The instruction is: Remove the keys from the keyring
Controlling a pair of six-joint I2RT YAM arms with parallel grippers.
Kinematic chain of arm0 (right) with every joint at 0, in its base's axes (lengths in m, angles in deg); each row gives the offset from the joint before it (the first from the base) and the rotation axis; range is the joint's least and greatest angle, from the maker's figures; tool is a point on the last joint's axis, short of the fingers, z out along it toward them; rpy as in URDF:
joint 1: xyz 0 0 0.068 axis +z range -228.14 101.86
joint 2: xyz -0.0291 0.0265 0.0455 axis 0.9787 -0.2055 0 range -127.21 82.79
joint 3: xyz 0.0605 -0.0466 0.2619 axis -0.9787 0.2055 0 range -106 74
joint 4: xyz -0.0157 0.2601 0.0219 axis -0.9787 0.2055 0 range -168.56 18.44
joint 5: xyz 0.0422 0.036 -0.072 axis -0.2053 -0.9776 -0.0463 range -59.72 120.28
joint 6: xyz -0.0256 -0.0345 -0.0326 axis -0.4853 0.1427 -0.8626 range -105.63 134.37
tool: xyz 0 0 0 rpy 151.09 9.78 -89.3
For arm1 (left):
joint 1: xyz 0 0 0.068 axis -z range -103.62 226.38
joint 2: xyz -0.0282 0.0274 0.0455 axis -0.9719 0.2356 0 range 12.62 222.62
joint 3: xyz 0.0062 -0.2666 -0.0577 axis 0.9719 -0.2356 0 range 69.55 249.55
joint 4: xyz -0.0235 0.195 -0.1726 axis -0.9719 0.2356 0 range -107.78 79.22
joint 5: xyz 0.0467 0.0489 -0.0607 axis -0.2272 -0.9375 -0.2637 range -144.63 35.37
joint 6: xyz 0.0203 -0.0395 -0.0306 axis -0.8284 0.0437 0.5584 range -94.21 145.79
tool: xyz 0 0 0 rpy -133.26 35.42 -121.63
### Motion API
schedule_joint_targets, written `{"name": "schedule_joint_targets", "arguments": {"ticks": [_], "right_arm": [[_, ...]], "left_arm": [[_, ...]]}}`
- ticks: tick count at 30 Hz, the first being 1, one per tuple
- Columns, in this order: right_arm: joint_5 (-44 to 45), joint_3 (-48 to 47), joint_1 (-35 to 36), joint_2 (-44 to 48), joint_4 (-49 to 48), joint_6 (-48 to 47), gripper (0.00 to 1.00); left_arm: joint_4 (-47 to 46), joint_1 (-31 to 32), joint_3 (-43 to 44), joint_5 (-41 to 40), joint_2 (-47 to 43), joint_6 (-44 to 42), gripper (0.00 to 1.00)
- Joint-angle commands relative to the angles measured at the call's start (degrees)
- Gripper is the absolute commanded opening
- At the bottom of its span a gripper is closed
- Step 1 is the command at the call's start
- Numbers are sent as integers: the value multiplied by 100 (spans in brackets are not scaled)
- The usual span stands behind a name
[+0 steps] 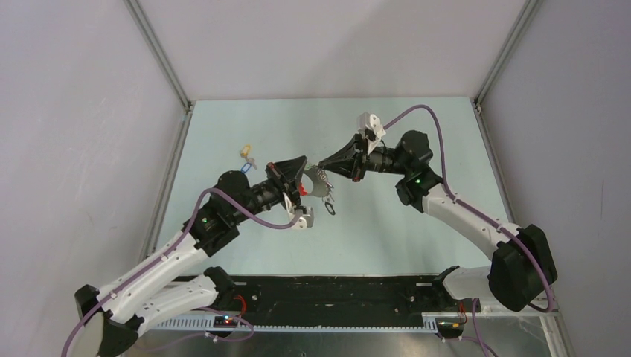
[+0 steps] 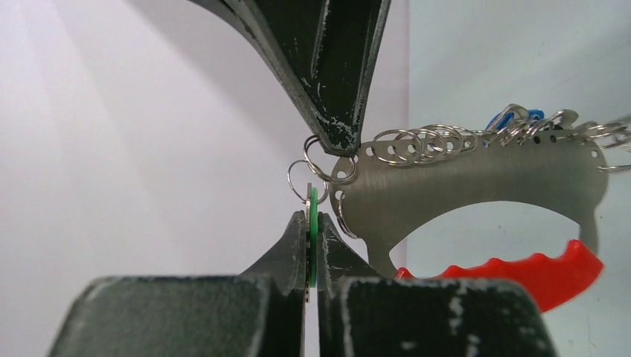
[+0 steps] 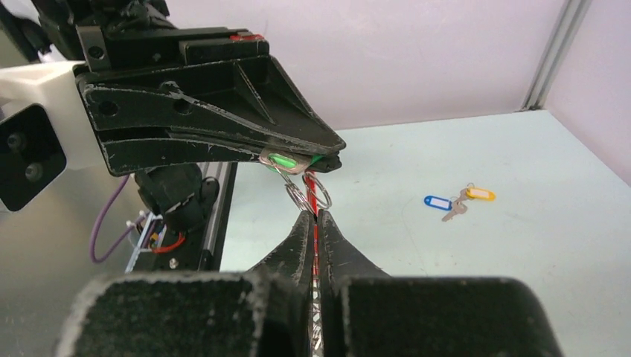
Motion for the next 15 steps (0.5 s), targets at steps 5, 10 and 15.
{"name": "schedule_joint_targets", "arguments": {"ticks": [5, 10, 15], "right_arm": [[1132, 413, -74, 4, -2121, 1265, 0], [761, 450, -21, -17, -2063, 703, 15], [652, 527, 296, 151, -1337, -840, 34]], "left_arm": [[-720, -267, -152, 595, -108, 478, 0], [-828, -580, -175, 1079, -191, 836, 0], [-836, -710, -220, 1512, -171, 872, 0]]}}
